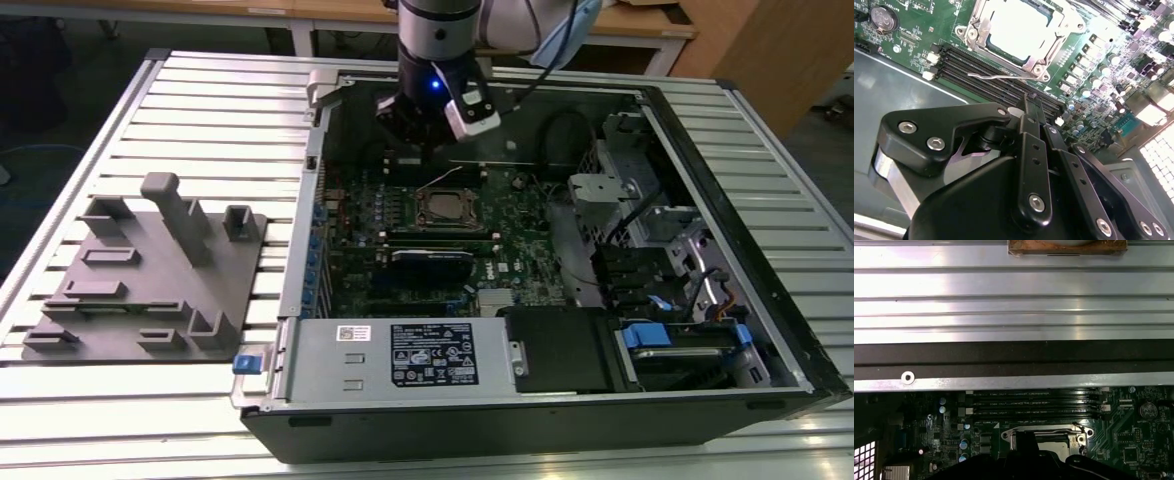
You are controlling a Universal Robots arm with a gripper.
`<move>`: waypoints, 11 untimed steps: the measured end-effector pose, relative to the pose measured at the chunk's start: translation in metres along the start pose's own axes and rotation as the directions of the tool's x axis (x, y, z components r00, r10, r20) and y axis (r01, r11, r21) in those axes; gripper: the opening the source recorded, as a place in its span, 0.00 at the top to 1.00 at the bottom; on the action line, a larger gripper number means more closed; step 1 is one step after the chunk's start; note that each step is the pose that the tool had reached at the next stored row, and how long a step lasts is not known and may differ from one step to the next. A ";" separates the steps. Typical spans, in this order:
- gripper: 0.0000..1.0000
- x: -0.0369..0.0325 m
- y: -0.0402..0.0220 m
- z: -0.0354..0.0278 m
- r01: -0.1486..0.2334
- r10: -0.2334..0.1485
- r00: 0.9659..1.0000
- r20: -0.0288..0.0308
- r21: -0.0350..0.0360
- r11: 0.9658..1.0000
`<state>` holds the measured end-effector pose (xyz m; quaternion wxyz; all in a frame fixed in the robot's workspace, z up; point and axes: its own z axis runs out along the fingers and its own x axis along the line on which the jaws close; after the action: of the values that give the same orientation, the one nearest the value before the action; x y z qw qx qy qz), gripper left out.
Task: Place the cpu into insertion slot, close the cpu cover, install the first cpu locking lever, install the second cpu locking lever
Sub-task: 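Install the first cpu locking lever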
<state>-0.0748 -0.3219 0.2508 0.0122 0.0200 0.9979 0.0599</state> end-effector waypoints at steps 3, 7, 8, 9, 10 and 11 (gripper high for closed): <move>0.90 0.0000 -0.0015 0.0008 0.000 0.000 1.000 0.000 -0.002 1.000; 0.90 -0.0010 -0.0022 0.0026 -0.006 0.006 1.000 0.001 -0.002 1.000; 0.90 -0.0015 -0.0023 0.0030 -0.012 0.012 1.000 0.001 -0.002 1.000; 0.90 -0.0022 -0.0023 0.0034 -0.018 0.018 1.000 0.002 -0.001 1.000; 0.90 -0.0028 -0.0023 0.0038 -0.022 0.022 1.000 0.003 -0.001 1.000; 0.90 -0.0033 -0.0024 0.0043 -0.023 0.023 1.000 0.003 -0.002 1.000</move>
<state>-0.0715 -0.3238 0.2462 0.0129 0.0318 0.9976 0.0608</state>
